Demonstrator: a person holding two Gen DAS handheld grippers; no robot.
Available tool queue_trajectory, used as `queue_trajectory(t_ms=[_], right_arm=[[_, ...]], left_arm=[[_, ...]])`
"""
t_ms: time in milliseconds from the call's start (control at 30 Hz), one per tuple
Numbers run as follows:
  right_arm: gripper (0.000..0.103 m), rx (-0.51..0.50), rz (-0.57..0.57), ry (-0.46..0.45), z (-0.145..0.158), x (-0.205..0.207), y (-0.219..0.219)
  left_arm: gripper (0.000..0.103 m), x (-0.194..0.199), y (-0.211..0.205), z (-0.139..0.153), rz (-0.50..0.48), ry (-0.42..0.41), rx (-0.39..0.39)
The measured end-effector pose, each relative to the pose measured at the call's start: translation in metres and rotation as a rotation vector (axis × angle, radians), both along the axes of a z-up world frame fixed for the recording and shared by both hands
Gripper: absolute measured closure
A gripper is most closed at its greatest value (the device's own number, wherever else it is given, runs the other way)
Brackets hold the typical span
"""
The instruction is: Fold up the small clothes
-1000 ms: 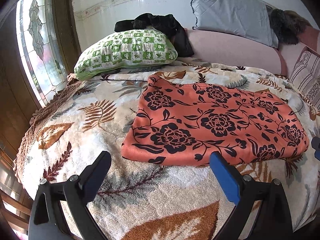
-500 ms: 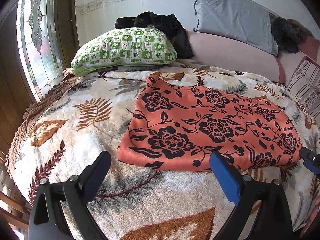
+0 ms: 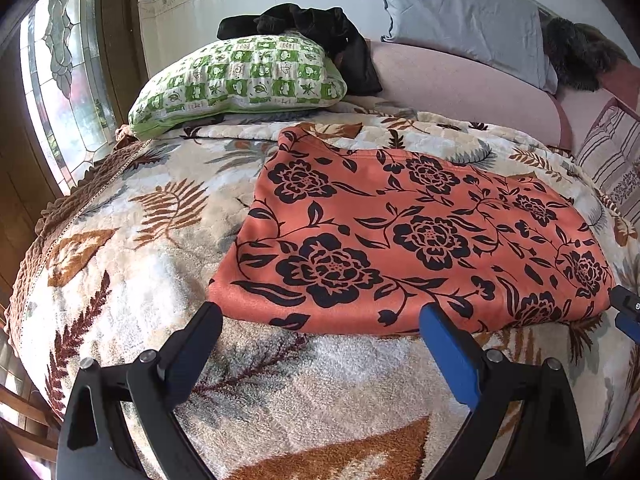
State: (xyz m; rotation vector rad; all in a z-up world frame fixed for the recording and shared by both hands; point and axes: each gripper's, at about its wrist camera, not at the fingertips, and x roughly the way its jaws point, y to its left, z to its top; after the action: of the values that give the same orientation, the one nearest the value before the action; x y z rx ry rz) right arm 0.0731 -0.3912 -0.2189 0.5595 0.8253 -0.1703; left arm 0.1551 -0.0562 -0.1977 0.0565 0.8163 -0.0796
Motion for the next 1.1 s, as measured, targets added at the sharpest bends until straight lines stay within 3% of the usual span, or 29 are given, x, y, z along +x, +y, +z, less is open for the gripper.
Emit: queue_trajectory(t_ms=[333,533,733,767,867,900,967,1100], right_arm=[[0.021,0.040,-0.065,0.026,-0.011,0.000,-0.033],[0.021,0.191,-0.147,0.031,-0.022,-0.009,-0.065],[0.021,0.389,-0.231,0.009,-0.038,-0.017,-0.092],[0.021,0.425,-0.243,0.005,-0.042,-0.016,-0.096],[0.022,0.514,-0.282,-0.009,-0.052,-0.013,-0.104],[0.023,0.538,-0.299,-0.008,-0.057,-0.011,-0.107],[0.036,0.603,-0.322,-0.015,-0.068,-0.006,-0.110],[0.043,0.633,-0.365,-0.014,-0.078,0.004,-0.113]], left_arm=[[0.004,0.005,-0.020,-0.007,-0.044,0.018,0.000],[0.004,0.020,-0.008,-0.026,-0.030,0.153,-0.123],[0.005,0.030,0.013,-0.032,0.004,0.201,-0.241],[0.007,0.031,0.017,-0.034,0.013,0.208,-0.270],[0.035,0.036,0.025,-0.039,0.017,0.244,-0.349],[0.038,0.038,0.026,-0.042,0.017,0.262,-0.364],[0.042,0.039,0.029,-0.045,0.025,0.275,-0.396],[0.043,0.040,0.032,-0.041,0.019,0.256,-0.431]])
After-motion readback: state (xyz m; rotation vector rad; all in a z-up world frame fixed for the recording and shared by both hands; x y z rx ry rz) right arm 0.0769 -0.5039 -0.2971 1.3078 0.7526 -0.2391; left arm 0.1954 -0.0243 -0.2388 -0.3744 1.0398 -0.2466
